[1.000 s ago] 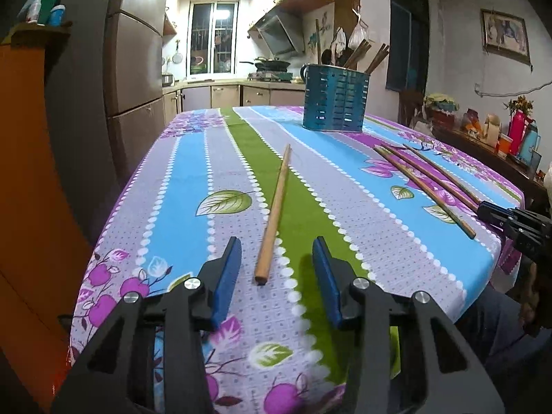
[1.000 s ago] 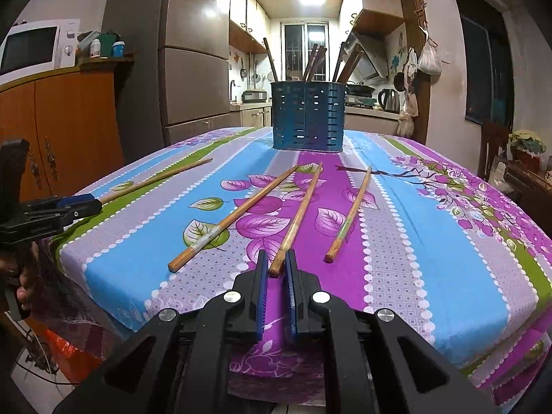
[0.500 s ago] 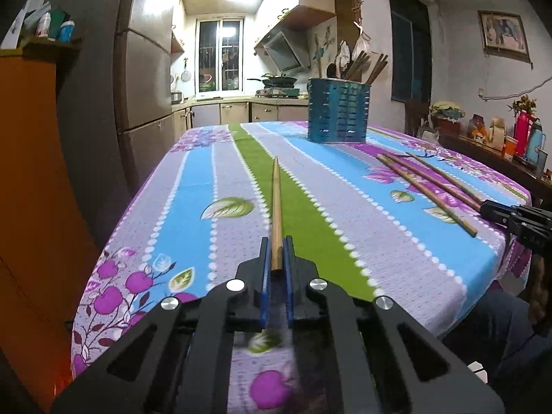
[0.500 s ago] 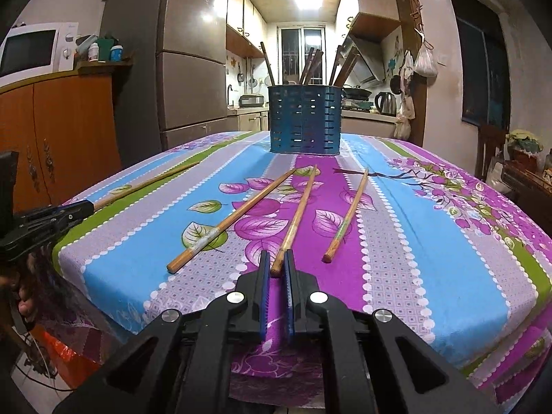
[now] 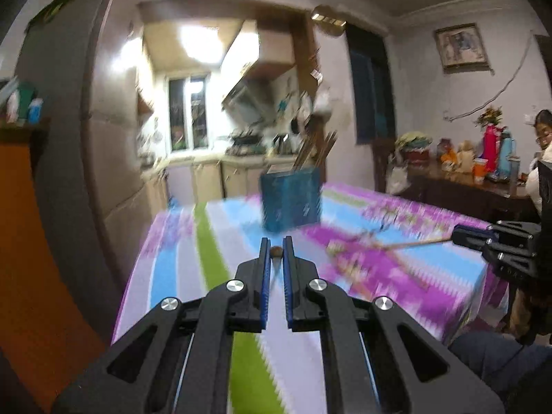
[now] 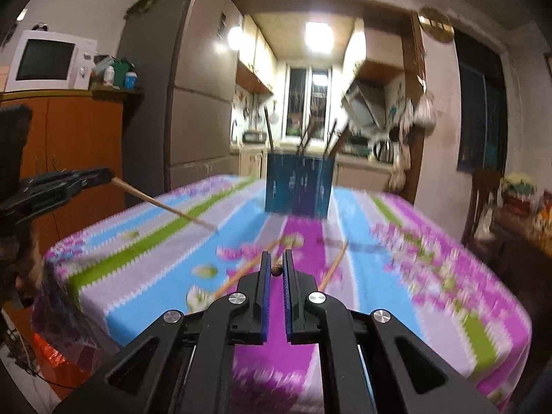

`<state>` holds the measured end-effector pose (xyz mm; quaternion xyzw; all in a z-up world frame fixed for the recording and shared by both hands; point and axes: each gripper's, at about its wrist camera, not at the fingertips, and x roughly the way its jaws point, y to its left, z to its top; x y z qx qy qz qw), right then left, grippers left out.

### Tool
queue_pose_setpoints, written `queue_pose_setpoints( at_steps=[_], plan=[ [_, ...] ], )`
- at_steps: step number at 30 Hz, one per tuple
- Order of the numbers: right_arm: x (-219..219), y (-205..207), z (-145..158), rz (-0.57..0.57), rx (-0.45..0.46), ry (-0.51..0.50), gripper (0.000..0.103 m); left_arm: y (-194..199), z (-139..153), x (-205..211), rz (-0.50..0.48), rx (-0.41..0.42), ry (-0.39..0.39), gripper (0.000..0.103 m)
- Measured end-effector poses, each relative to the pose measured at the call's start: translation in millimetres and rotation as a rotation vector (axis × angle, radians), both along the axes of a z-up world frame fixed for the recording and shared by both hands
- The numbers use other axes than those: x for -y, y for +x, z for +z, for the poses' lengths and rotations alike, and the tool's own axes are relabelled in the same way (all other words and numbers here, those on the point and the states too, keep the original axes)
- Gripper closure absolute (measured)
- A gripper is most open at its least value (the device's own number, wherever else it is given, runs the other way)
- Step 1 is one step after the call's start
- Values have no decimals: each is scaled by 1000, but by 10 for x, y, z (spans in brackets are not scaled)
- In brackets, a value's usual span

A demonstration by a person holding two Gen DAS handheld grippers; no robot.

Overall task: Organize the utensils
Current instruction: 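Close the left tool on a chopstick while the right tool grasps another, then lower the left tool's chopstick into the holder while the right tool inserts its own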

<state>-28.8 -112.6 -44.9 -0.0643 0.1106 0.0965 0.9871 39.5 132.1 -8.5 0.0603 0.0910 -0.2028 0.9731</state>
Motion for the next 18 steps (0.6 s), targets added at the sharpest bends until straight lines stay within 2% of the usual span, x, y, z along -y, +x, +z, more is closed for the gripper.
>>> queue_pose_setpoints(
  at_steps=[2, 6, 12, 18],
  plan=[
    [30, 74, 210, 23, 39, -16, 96, 140, 198, 177, -18, 41, 25, 97],
    [154, 381, 587, 68, 46, 9, 96, 466, 464, 472, -54, 67, 40, 97],
    [393, 970, 1052, 112, -12, 63, 96, 862, 668, 702, -63, 40, 11, 97],
    [505, 1327, 1273, 134, -43, 83, 96, 1077, 765, 792, -41, 0, 7, 97]
  ],
)
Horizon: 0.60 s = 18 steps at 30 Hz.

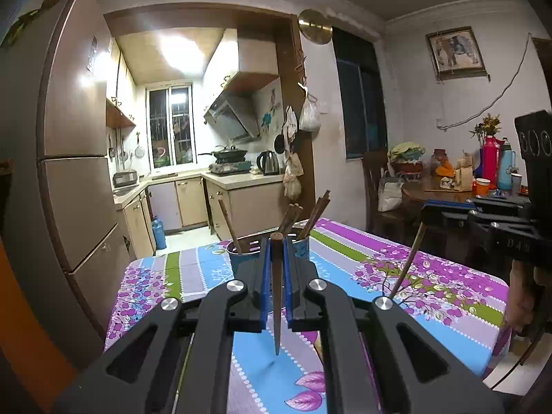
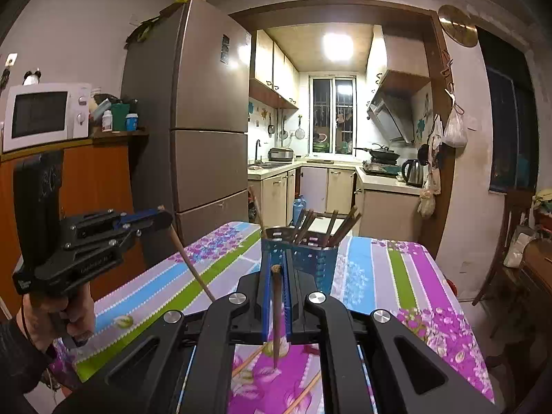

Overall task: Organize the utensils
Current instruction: 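Lower the left tool's chopstick into the holder while the right tool inserts its own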

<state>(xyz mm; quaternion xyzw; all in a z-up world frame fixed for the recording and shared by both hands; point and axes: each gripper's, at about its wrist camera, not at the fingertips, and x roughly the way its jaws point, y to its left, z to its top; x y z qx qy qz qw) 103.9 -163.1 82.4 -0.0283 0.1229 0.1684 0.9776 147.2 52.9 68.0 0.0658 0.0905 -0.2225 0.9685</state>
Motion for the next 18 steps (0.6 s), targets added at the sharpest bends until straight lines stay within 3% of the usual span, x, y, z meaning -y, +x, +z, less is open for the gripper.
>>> queue_pose_setpoints(
  at_steps=[8, 18],
  plan=[
    [168, 371, 215, 4, 0, 29, 96, 202, 299, 117, 40, -40, 8, 97],
    [276, 618, 411, 1, 13, 25, 96, 432, 379, 267, 63, -128, 55, 97]
  ],
)
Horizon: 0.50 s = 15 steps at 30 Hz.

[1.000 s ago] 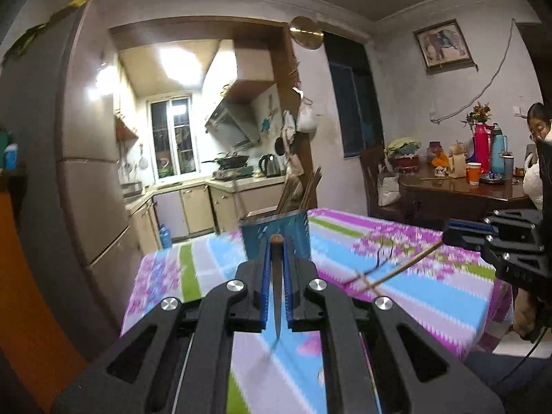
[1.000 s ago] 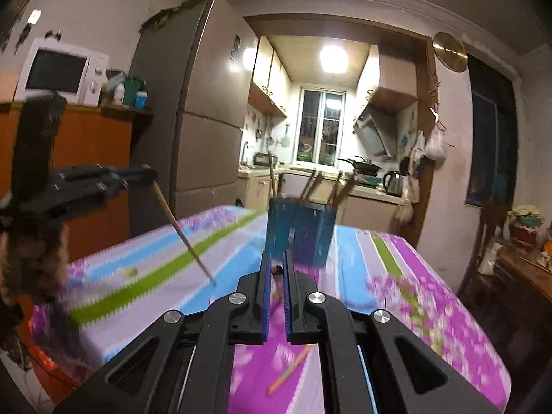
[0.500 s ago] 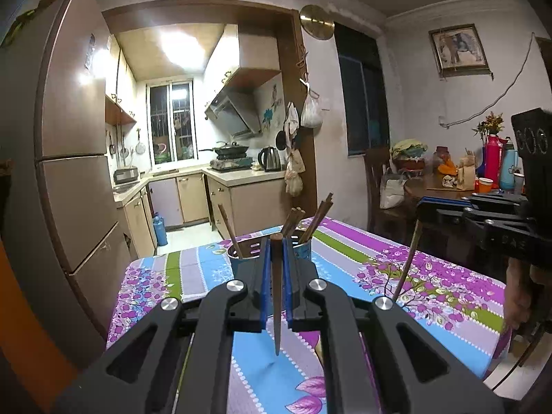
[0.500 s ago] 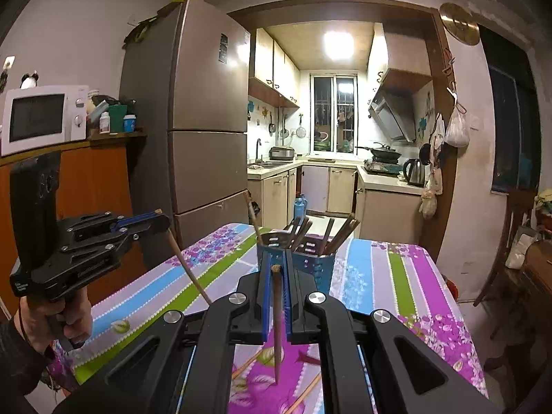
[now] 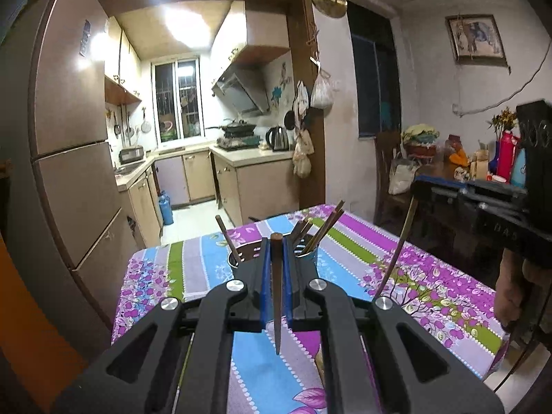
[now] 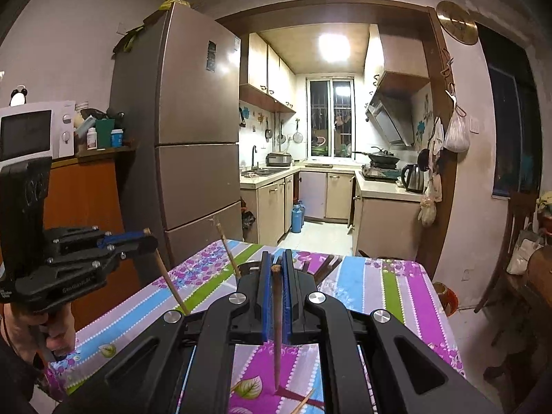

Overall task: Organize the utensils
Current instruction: 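Lower the left tool's chopstick into the holder while the right tool inserts its own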

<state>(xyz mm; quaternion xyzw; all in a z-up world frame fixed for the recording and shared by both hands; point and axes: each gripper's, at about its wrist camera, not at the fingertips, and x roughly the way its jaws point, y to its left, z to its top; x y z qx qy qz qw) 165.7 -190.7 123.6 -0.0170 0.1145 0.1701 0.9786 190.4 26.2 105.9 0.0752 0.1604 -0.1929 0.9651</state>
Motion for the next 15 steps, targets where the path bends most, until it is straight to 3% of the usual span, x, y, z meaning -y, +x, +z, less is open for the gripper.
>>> queue_pose_setpoints(
  at_steps=[15],
  plan=[
    [-25, 107, 126, 19, -4, -19, 96, 88, 150, 63, 7, -25, 6, 97]
  ],
)
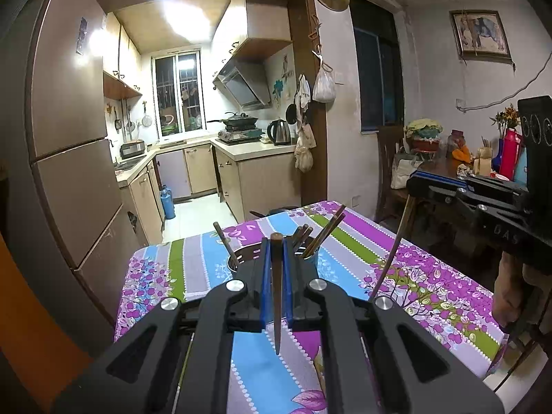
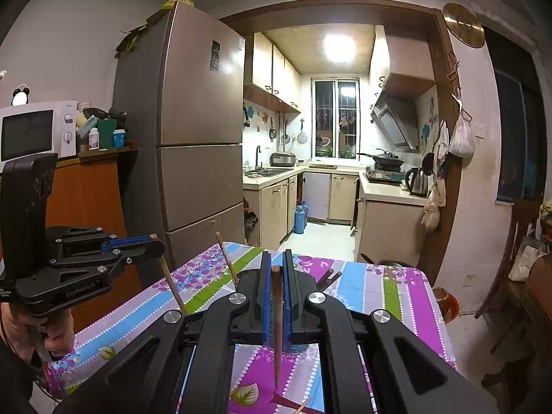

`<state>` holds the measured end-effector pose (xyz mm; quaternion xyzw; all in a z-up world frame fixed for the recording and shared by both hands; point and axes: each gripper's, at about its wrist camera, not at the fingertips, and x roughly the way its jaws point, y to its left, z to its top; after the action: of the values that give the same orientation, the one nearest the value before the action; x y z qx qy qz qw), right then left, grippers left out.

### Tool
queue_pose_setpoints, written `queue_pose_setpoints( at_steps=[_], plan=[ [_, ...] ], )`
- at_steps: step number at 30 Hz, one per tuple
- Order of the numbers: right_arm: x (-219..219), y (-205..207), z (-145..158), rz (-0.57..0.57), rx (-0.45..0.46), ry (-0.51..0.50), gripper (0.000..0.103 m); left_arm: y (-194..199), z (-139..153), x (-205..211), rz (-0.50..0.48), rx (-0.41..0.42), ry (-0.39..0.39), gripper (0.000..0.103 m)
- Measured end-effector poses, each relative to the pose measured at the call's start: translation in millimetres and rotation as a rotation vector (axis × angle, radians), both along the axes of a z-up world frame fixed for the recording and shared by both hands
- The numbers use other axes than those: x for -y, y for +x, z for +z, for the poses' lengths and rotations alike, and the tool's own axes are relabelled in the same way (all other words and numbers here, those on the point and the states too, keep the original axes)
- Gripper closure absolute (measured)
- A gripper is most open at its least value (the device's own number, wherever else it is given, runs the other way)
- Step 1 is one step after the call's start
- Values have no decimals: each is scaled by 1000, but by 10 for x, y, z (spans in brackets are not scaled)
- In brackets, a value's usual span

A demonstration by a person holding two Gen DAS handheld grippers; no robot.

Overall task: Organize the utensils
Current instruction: 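Lower the left tool's chopstick into the holder while the right tool inserts its own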

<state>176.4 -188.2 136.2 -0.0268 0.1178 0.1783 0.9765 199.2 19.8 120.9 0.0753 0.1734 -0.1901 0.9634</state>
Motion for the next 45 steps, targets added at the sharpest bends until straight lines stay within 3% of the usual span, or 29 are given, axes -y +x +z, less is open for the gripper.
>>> queue_pose_setpoints(
  at_steps=[5, 11, 22, 25, 31, 45],
  plan=[
    [-30, 33, 112, 7, 12, 0, 96, 42, 76, 18, 9, -2, 0, 97],
    [-116, 59, 488, 26, 57, 4, 96, 111, 314, -3, 27, 14, -16, 97],
    [-89, 380, 1608, 16, 151, 36, 96, 237, 1282, -10, 60, 136, -41, 97],
    [-74, 578, 1787, -7, 161, 31, 96, 308, 1489, -7, 68, 166, -58, 97],
    [-57, 1029, 1603, -18, 99, 52, 96, 585, 1486, 81, 75, 152, -75, 97],
    [-139, 1588, 743, -3, -29, 66, 96, 1190, 579, 223, 66, 17, -46, 97]
  ],
)
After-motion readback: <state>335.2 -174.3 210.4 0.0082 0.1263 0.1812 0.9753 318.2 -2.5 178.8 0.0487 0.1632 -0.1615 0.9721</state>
